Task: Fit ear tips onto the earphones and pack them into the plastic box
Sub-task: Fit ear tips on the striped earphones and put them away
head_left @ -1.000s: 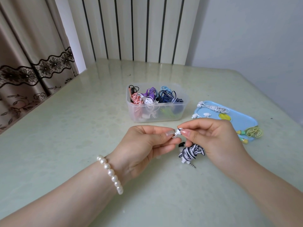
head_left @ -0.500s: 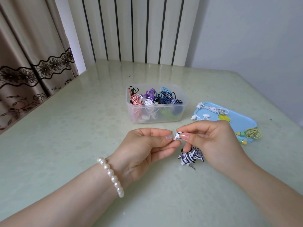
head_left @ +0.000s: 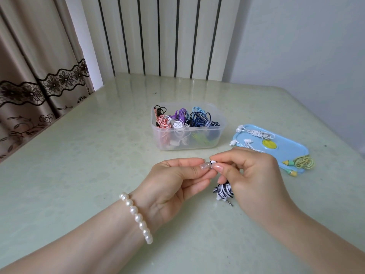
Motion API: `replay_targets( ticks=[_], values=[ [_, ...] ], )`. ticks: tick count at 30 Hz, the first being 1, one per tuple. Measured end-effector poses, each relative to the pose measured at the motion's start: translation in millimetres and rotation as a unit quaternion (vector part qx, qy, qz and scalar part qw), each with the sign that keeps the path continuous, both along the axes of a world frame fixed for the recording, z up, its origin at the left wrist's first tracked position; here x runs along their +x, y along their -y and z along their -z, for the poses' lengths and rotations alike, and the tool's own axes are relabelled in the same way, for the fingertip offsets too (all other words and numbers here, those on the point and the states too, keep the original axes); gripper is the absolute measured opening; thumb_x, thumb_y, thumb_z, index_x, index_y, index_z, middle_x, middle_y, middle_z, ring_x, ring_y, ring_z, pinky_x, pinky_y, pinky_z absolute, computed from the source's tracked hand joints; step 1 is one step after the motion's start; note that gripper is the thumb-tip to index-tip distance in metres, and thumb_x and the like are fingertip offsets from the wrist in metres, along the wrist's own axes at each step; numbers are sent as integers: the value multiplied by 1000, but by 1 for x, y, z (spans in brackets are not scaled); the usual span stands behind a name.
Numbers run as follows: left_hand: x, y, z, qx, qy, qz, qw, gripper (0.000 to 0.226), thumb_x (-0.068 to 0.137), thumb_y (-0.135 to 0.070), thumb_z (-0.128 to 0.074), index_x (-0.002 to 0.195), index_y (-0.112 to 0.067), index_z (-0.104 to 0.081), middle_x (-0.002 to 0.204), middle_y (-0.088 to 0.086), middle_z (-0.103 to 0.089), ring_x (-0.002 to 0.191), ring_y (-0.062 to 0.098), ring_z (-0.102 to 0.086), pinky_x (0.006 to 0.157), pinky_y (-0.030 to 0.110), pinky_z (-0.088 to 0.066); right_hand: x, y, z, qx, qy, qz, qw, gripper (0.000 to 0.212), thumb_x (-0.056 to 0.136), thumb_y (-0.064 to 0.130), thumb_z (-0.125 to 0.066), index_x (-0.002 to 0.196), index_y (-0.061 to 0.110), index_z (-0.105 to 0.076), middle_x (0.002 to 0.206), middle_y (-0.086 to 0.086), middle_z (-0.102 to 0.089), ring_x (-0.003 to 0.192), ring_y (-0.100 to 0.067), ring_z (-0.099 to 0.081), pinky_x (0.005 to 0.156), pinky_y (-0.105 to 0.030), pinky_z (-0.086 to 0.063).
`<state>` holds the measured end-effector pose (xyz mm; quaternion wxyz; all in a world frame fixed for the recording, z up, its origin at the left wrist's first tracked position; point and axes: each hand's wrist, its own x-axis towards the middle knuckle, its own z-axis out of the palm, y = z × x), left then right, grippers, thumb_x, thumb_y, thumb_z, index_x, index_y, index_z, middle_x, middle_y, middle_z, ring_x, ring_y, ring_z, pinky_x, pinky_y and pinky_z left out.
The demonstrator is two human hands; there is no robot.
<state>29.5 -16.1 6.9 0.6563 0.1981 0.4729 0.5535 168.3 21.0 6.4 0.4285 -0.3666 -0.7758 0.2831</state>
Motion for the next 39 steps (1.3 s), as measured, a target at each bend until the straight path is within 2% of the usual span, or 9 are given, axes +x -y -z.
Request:
replay_targets(
  ticks=[7, 10, 14, 17, 19, 23, 28, 34, 39],
  values=[
    [2, 2, -1, -8, 36, -27, 999, 30, 51, 2, -66, 80, -4, -61, 69, 12, -72, 58, 15, -70, 51, 21, -56, -4, 2, 7, 188, 67, 56, 978, 18, 72, -2, -60, 79, 8, -72, 60, -1, -58, 55, -10, -50, 54, -16, -39],
    [4, 4, -1, 14, 33, -34, 999, 33, 51, 0, -66, 83, -1, -63, 71, 14, -72, 61, 15, -70, 51, 20, -56, -3, 4, 9, 259, 93, 82, 958, 23, 69, -7, -61, 84, 5, -73, 64, -6, -61, 53, -23, -55, 55, -23, -41],
    [7, 7, -2, 50, 16, -39, 998, 30, 54, -4, -66, 84, 1, -66, 75, 15, -72, 65, 15, -71, 56, 21, -57, -3, 3, 10, 296, 99, 87, 946, 24, 69, -8, -61, 87, 3, -73, 65, -8, -63, 53, -29, -57, 54, -31, -42],
    [7, 8, -2, 54, 24, -41, 997, 29, 56, -4, -65, 84, 3, -66, 79, 17, -72, 67, 17, -71, 57, 21, -57, -2, 4, 5, 214, 52, 56, 974, 20, 72, -3, -63, 86, 8, -73, 63, -2, -62, 57, -14, -57, 58, -19, -45],
    [5, 7, -3, 53, 26, -34, 998, 30, 56, -3, -65, 86, 3, -65, 81, 18, -72, 67, 17, -71, 55, 21, -57, -1, 3, -2, 60, -42, 16, 997, 19, 74, -2, -67, 80, 14, -73, 57, 6, -63, 53, -5, -58, 58, -11, -45],
    [-1, 2, -5, 42, 24, -3, 999, 30, 58, -3, -64, 87, 0, -65, 76, 13, -73, 64, 15, -71, 54, 20, -56, 2, -5, -10, -178, -166, -35, 969, 13, 72, -6, -66, 76, 5, -70, 51, -4, -64, 44, -13, -57, 52, -18, -48],
    [-4, -2, -3, 61, 19, 26, 998, 15, 60, -5, -63, 72, -4, -73, 73, 10, -73, 62, 10, -69, 59, 20, -57, 3, -5, -12, -298, -211, -67, 928, 18, 61, 13, -64, 76, 8, -73, 66, -7, -69, 48, -15, -57, 53, -22, -47],
    [-3, -3, -1, 128, -35, 24, 991, 16, 58, -5, -66, 72, 1, -70, 68, 13, -70, 53, 10, -63, 54, 18, -54, 5, -1, -20, -409, -251, -129, 868, 21, 64, 6, -58, 78, -4, -70, 61, -9, -64, 44, -11, -51, 44, -18, -45],
    [-1, -2, -1, 179, -83, -6, 980, 8, 55, -7, -69, 62, -2, -70, 64, 16, -68, 48, 12, -60, 52, 20, -53, 5, 1, -25, -442, -223, -121, 860, 27, 62, 9, -59, 85, -4, -67, 57, -7, -61, 40, -9, -48, 39, -15, -39]
  ],
)
